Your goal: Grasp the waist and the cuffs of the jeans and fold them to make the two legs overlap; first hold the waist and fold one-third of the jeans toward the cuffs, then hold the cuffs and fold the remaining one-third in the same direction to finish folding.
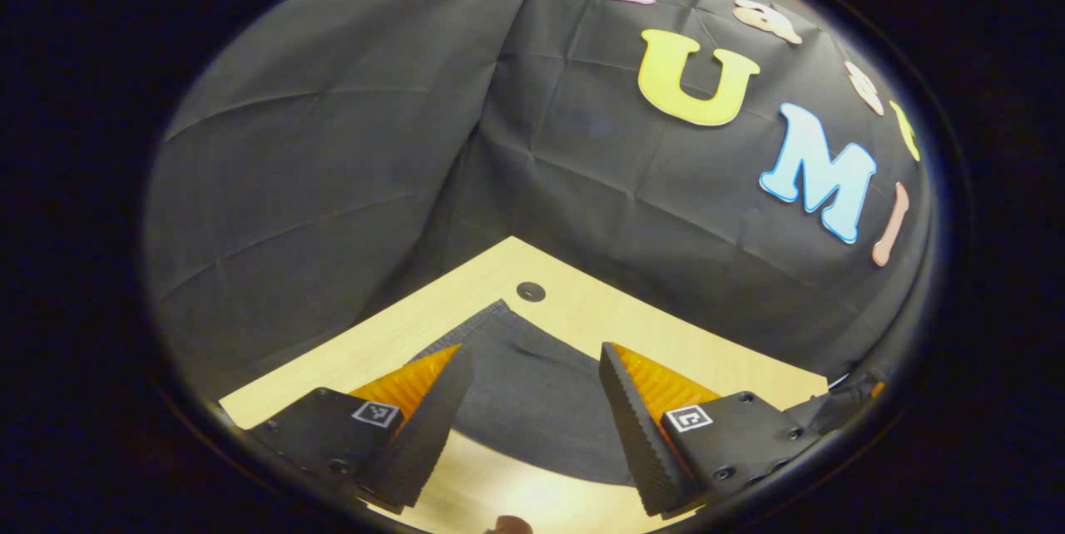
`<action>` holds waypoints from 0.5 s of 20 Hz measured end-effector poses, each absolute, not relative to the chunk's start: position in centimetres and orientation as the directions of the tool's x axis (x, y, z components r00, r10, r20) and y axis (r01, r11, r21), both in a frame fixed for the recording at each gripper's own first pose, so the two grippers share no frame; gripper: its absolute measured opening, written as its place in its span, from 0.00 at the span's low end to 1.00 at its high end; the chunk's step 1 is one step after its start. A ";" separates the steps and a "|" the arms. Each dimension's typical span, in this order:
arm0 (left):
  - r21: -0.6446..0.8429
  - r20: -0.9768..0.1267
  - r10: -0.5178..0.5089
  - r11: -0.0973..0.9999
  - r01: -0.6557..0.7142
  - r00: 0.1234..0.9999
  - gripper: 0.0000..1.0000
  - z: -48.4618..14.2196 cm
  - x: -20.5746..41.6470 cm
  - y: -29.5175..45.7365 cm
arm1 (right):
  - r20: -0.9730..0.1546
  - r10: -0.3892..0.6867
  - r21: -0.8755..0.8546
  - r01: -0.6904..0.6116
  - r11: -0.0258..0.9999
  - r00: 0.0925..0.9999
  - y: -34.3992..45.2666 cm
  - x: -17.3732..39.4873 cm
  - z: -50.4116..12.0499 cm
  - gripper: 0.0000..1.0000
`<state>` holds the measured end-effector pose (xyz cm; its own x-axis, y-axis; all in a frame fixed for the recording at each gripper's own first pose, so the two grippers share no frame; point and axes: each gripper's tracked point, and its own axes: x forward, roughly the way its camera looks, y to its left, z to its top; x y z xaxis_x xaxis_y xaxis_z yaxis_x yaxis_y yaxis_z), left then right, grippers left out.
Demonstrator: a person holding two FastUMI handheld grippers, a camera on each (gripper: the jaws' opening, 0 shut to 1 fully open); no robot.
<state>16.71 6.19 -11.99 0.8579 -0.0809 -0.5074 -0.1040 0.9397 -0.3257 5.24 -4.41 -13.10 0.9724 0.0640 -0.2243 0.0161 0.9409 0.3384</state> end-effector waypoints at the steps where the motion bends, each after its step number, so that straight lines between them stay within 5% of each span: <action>1: -0.330 -0.505 -0.084 0.939 -0.102 0.859 1.00 -11.9 16.3 6.6 | -0.177 0.109 0.306 -0.051 0.951 0.978 -3.0 3.7 -11.8 0.11; 5: -0.340 -0.515 -0.102 0.936 -0.094 0.851 1.00 -12.6 14.3 8.3 | -0.101 0.352 0.232 -0.323 0.918 0.930 -1.7 1.3 -10.0 0.11; 10: -0.344 -0.540 -0.098 0.932 -0.113 0.836 1.00 -13.8 11.4 10.2 | -0.158 0.548 0.172 -0.524 0.834 0.821 -1.7 1.8 -12.6 0.11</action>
<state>11.43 10.20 -13.83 0.8358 -0.0983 -0.5402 -0.1128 0.9321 -0.3441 1.81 -1.70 -12.55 0.8215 0.5480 -0.1578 -0.5237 0.8344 0.1716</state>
